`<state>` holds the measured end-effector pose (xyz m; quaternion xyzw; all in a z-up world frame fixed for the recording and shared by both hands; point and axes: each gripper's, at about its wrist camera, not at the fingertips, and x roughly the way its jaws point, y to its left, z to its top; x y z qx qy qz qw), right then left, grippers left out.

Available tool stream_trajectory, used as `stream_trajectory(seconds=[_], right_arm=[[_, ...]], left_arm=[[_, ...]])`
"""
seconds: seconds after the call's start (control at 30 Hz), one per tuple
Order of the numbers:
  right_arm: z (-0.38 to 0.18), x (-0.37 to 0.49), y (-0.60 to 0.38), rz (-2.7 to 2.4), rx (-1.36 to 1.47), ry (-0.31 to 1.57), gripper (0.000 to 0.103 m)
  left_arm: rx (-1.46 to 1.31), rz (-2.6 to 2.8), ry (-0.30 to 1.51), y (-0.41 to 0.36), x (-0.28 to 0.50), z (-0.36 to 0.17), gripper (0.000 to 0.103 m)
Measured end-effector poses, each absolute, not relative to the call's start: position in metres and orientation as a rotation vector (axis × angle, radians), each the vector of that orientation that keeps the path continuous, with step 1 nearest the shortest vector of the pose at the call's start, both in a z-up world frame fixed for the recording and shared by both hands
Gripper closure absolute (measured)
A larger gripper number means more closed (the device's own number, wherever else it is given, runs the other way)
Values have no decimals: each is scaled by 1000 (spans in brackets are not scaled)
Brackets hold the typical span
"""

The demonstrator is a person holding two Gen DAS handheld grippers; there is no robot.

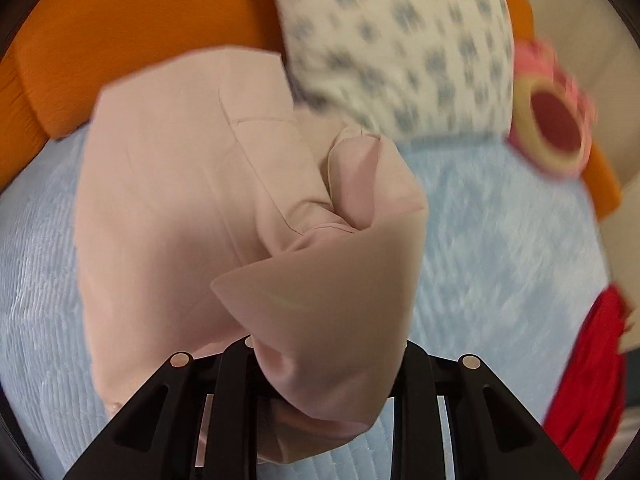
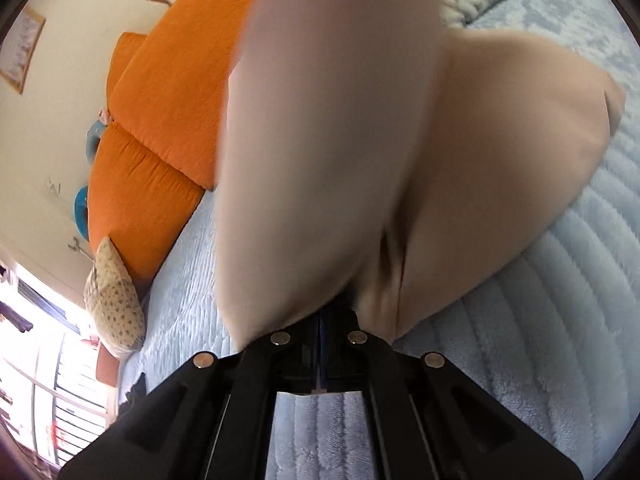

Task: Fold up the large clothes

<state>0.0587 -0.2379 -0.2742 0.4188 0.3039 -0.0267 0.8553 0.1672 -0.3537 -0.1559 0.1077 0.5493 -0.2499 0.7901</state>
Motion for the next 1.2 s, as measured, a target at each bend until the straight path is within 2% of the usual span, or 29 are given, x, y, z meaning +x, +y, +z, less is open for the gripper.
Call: stream_trajectory(seconds=[0.1, 0.2, 0.3, 0.33, 0.37, 0.43, 0.6, 0.7, 0.83, 0.97, 1.1, 1.17, 1.2], right_arm=[[-277, 60, -237, -53, 886, 654, 102], [-276, 61, -239, -48, 896, 666, 102], [-278, 61, -241, -43, 916, 669, 103], [-278, 61, -241, -45, 906, 670, 103], [-276, 62, -239, -47, 899, 671, 102], [-274, 69, -230, -49, 890, 675, 103], [-273, 70, -233, -35, 883, 686, 103], [-271, 72, -231, -35, 862, 695, 103], [-269, 73, -229, -40, 834, 703, 103], [-268, 73, -229, -44, 823, 708, 103], [-268, 73, -231, -41, 808, 716, 103], [-267, 75, -230, -37, 801, 721, 103], [-266, 77, -228, -35, 796, 722, 103]], left_arm=[[332, -525, 1233, -368, 154, -190, 72], [389, -505, 1224, -378, 148, -202, 70], [437, -501, 1241, -389, 148, -209, 62], [455, -515, 1252, -393, 145, -210, 51], [456, -528, 1262, -397, 142, -209, 35], [466, -570, 1265, -408, 131, -202, 23], [469, -626, 1215, -408, 105, -174, 22], [405, -694, 1218, -398, 103, -140, 22], [368, -759, 1096, -380, 104, -73, 22], [360, -721, 972, -353, 138, -28, 13], [438, -522, 951, -330, 202, -50, 14], [503, -406, 949, -319, 238, -74, 22], [511, -361, 951, -314, 253, -83, 22]])
